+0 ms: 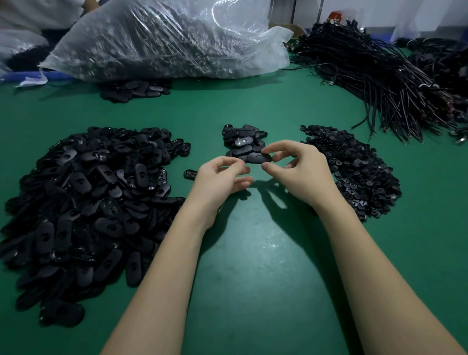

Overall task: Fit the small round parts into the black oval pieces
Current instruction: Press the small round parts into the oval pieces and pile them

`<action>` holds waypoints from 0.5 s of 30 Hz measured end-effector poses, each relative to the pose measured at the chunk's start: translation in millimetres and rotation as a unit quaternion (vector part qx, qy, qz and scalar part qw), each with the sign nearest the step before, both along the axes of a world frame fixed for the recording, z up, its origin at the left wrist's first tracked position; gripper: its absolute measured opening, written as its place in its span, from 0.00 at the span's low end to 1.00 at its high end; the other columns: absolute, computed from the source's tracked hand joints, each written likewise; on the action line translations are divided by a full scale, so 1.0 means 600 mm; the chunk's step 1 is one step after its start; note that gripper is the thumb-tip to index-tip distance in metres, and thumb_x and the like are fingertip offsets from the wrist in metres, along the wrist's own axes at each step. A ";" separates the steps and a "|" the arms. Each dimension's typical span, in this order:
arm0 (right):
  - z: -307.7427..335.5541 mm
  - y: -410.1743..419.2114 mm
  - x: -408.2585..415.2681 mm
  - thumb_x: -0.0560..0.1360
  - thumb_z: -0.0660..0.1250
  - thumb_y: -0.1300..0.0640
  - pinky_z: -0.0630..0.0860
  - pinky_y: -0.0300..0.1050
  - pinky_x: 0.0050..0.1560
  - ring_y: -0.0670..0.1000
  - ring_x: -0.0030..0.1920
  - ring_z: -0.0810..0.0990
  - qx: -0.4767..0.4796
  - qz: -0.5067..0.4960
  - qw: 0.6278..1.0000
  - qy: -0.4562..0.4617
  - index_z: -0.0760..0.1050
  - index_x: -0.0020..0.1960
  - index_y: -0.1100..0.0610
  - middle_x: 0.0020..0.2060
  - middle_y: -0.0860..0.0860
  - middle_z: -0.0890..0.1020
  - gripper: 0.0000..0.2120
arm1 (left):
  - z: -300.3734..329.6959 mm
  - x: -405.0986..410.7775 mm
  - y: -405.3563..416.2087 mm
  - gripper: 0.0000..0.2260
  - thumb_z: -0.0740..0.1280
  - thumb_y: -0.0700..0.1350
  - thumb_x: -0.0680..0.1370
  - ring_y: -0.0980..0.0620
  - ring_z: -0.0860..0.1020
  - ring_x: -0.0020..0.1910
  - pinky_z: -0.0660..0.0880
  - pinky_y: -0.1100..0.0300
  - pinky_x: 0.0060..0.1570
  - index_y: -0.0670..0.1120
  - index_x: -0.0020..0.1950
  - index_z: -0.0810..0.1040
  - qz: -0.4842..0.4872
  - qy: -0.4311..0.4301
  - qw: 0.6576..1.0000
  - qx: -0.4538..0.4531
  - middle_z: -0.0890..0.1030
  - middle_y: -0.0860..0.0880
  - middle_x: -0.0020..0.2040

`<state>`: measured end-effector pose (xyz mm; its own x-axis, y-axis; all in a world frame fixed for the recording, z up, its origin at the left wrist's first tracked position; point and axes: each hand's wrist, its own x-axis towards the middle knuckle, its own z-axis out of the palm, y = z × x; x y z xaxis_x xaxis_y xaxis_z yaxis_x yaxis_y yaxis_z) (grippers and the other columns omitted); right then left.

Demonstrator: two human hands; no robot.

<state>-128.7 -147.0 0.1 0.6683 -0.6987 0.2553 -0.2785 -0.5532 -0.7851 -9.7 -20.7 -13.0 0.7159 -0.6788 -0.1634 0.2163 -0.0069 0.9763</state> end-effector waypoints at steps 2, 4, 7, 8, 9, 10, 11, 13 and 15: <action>0.002 -0.003 0.015 0.74 0.76 0.53 0.81 0.48 0.49 0.48 0.39 0.82 0.004 -0.015 1.000 0.008 0.85 0.53 0.44 0.43 0.43 0.83 0.08 | 0.001 -0.001 -0.001 0.05 0.67 0.41 0.82 0.49 0.86 0.44 0.82 0.61 0.49 0.40 0.54 0.80 -0.002 0.003 1.000 -0.002 0.84 0.43 0.51; 0.006 -0.008 0.036 0.74 0.76 0.53 0.81 0.50 0.52 0.50 0.43 0.83 0.006 -0.029 0.999 0.018 0.84 0.53 0.44 0.42 0.43 0.83 0.08 | 0.002 -0.001 0.000 0.04 0.67 0.40 0.82 0.49 0.86 0.44 0.82 0.62 0.47 0.41 0.53 0.80 -0.003 0.003 1.000 -0.003 0.84 0.42 0.51; 0.020 -0.021 0.074 0.74 0.74 0.53 0.82 0.50 0.53 0.49 0.46 0.84 0.017 -0.048 0.998 0.038 0.84 0.52 0.44 0.43 0.43 0.84 0.08 | 0.001 0.000 -0.001 0.04 0.67 0.40 0.82 0.49 0.86 0.44 0.82 0.62 0.47 0.41 0.52 0.80 -0.002 0.002 1.000 -0.002 0.84 0.42 0.51; 0.027 -0.026 0.087 0.74 0.74 0.53 0.82 0.50 0.54 0.49 0.48 0.84 0.020 -0.053 0.997 0.045 0.84 0.53 0.45 0.45 0.44 0.85 0.08 | 0.000 0.001 -0.001 0.04 0.67 0.40 0.82 0.49 0.86 0.44 0.82 0.62 0.47 0.41 0.52 0.80 -0.003 0.001 1.000 0.000 0.85 0.42 0.51; 0.035 -0.031 0.100 0.75 0.74 0.52 0.82 0.49 0.54 0.49 0.49 0.84 0.023 -0.057 0.997 0.053 0.84 0.53 0.44 0.47 0.45 0.85 0.08 | -0.001 0.001 -0.001 0.04 0.67 0.41 0.82 0.50 0.86 0.44 0.82 0.63 0.46 0.41 0.52 0.80 -0.004 0.001 1.000 -0.001 0.85 0.42 0.51; 0.043 -0.035 0.110 0.75 0.74 0.52 0.82 0.49 0.55 0.49 0.50 0.84 0.024 -0.060 0.996 0.063 0.83 0.53 0.44 0.49 0.45 0.86 0.08 | -0.001 0.002 -0.001 0.04 0.67 0.41 0.82 0.50 0.86 0.43 0.81 0.63 0.45 0.41 0.52 0.80 -0.006 0.001 1.000 -0.002 0.85 0.42 0.50; 0.050 -0.039 0.120 0.75 0.73 0.52 0.82 0.49 0.55 0.50 0.50 0.84 0.022 -0.062 0.995 0.076 0.83 0.53 0.44 0.50 0.46 0.86 0.08 | -0.002 0.003 0.000 0.04 0.67 0.41 0.82 0.50 0.86 0.43 0.81 0.63 0.45 0.41 0.52 0.80 -0.008 0.002 1.000 -0.004 0.85 0.42 0.50; 0.059 -0.043 0.133 0.75 0.73 0.52 0.82 0.50 0.55 0.52 0.51 0.84 0.012 -0.065 0.991 0.112 0.83 0.54 0.44 0.51 0.48 0.86 0.09 | -0.004 0.005 0.000 0.04 0.67 0.41 0.82 0.50 0.86 0.43 0.81 0.64 0.44 0.41 0.52 0.80 -0.009 0.003 1.000 -0.008 0.85 0.42 0.50; 0.061 -0.045 0.135 0.74 0.72 0.54 0.81 0.49 0.53 0.53 0.52 0.83 0.002 -0.068 0.988 0.139 0.82 0.56 0.44 0.52 0.49 0.85 0.11 | -0.004 0.005 -0.001 0.04 0.67 0.40 0.82 0.51 0.86 0.42 0.81 0.64 0.44 0.41 0.51 0.80 -0.010 0.006 1.000 -0.010 0.84 0.42 0.49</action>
